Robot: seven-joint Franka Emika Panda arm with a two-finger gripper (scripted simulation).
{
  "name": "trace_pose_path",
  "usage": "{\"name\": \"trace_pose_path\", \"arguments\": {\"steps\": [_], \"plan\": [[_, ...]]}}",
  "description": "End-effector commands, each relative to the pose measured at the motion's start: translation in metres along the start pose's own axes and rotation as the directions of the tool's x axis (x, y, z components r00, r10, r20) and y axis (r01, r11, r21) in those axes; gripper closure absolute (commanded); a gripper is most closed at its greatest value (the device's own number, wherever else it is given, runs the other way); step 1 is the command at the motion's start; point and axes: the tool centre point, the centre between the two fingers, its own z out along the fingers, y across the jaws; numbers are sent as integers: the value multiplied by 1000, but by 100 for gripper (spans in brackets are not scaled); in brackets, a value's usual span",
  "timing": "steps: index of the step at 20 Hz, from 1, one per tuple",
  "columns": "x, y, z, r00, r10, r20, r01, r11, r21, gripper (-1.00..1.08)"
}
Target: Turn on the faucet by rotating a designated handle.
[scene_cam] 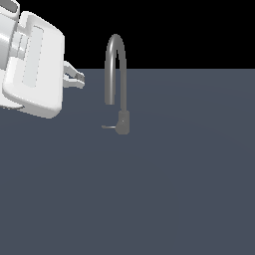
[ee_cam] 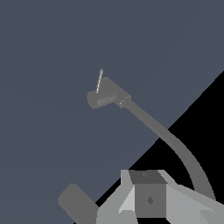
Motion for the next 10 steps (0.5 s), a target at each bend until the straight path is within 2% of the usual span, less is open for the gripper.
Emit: {"name": "trace_pose_path", "arguments": {"steps": [1, 10], "plan": [[8, -3, 5, 999, -39, 2, 39, 998, -41, 108], [34, -15, 23, 984, -175, 26, 177, 968, -181, 108]]}}
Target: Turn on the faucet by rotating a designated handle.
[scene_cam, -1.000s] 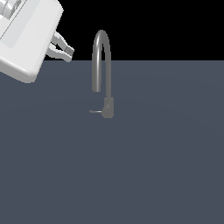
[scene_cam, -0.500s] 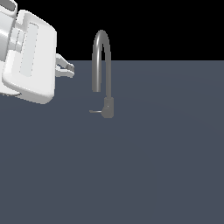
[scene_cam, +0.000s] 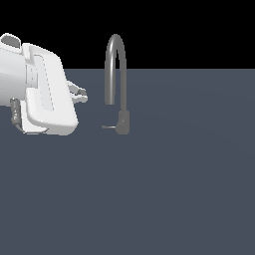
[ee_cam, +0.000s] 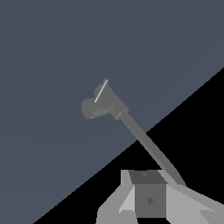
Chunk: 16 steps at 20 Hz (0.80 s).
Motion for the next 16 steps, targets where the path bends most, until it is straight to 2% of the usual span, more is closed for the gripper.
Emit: {"name": "trace_pose_path", "arguments": {"steps": [1, 8, 16], "plan": [[8, -3, 5, 999, -39, 3, 39, 998, -41, 108], [28, -12, 19, 989, -145, 21, 146, 978, -150, 108], [49, -24, 37, 964, -261, 58, 267, 925, -269, 108]]}}
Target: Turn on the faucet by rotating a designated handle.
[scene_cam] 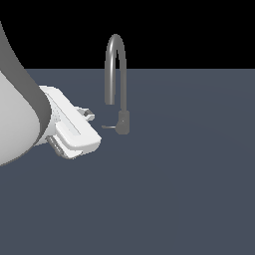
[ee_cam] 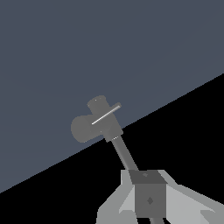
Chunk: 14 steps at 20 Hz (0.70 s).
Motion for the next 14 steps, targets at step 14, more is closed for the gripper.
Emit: {"name": "trace_pose_path", "arguments": {"steps": [14], "plan": [[42, -22, 34, 970, -235, 54, 241, 942, -234, 108]]}}
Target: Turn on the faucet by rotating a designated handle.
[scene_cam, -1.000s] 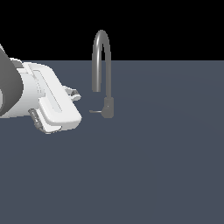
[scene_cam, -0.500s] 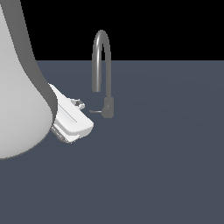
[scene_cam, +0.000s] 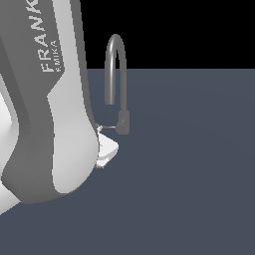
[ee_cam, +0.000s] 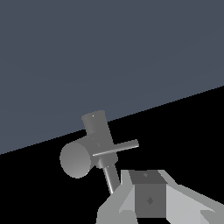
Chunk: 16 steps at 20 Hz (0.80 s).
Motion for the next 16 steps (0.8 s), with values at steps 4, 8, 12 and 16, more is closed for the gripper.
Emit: {"name": "trace_pose_path", "arguments": {"steps": [4, 8, 12, 16], "plan": [[15, -8, 12, 996, -86, 14, 87, 993, -83, 108], [25, -14, 21, 989, -147, 28, 150, 979, -141, 108], [33, -19, 30, 979, -201, 44, 206, 960, -191, 108], [39, -24, 37, 968, -243, 59, 250, 941, -229, 108]]}}
